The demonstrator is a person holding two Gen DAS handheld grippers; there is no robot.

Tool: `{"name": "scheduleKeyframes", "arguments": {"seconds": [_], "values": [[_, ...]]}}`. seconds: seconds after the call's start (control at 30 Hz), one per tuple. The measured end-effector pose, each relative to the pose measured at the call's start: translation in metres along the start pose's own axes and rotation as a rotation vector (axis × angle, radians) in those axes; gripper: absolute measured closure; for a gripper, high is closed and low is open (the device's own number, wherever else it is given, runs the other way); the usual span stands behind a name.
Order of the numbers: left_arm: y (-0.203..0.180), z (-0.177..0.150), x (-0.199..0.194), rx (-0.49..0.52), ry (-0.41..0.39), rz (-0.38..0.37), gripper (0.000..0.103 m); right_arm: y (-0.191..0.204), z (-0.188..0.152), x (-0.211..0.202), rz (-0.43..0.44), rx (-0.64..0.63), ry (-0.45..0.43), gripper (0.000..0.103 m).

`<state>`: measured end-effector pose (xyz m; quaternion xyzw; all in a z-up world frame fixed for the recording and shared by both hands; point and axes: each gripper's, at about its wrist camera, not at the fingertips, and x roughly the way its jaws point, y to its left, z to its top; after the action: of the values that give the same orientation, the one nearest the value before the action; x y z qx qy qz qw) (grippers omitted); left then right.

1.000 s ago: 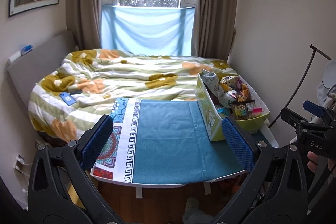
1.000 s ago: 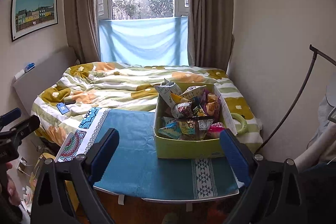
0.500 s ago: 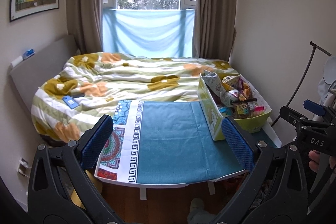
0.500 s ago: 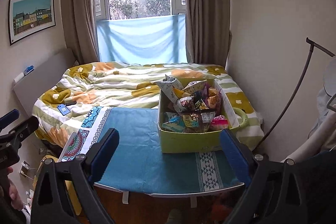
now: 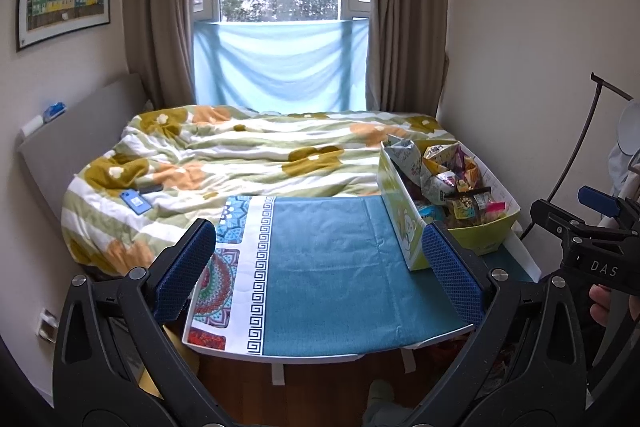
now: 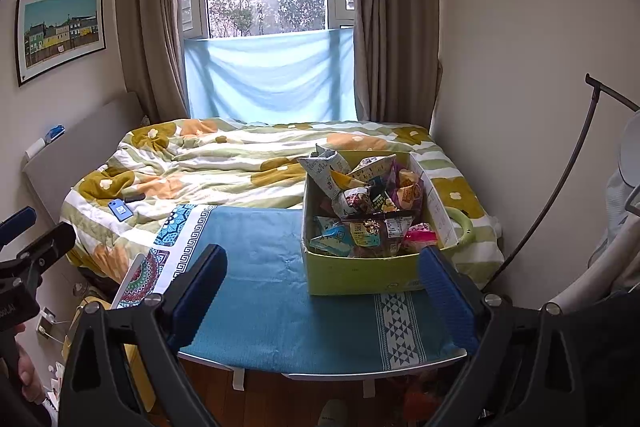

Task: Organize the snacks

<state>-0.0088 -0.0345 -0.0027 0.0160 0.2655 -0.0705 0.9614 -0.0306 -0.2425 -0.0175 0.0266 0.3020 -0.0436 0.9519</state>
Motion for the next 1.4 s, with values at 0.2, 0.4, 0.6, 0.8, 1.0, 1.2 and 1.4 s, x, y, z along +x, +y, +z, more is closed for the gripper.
{"name": "scheduleKeyframes", "arguments": {"seconds": [0.2, 0.4, 0.6, 0.8, 1.0, 1.2, 1.4], "values": [[0.000, -0.001, 0.002, 0.001, 0.006, -0.003, 0.001, 0.001, 0.002, 0.002, 0.001, -0.001, 0.003, 0.008], [0.000, 0.000, 0.004, 0.003, 0.007, -0.006, 0.001, 0.001, 0.001, 0.003, 0.002, -0.003, 0.001, 0.008], [0.001, 0.001, 0.006, 0.006, 0.004, -0.007, 0.001, 0.000, 0.002, 0.005, 0.000, -0.002, -0.001, 0.008], [0.002, 0.000, 0.006, 0.007, 0.004, -0.004, 0.001, -0.001, 0.003, 0.006, 0.002, -0.001, 0.000, 0.008], [0.010, 0.002, 0.009, 0.000, 0.007, 0.003, 0.001, 0.000, 0.005, 0.007, 0.002, -0.004, 0.001, 0.008], [0.016, 0.001, 0.006, -0.012, 0.002, 0.010, 0.001, 0.004, 0.011, 0.010, 0.003, -0.007, 0.001, 0.008], [0.019, 0.000, 0.002, -0.026, -0.017, 0.012, 0.001, 0.006, 0.011, 0.011, 0.002, -0.010, 0.001, 0.008]]}}
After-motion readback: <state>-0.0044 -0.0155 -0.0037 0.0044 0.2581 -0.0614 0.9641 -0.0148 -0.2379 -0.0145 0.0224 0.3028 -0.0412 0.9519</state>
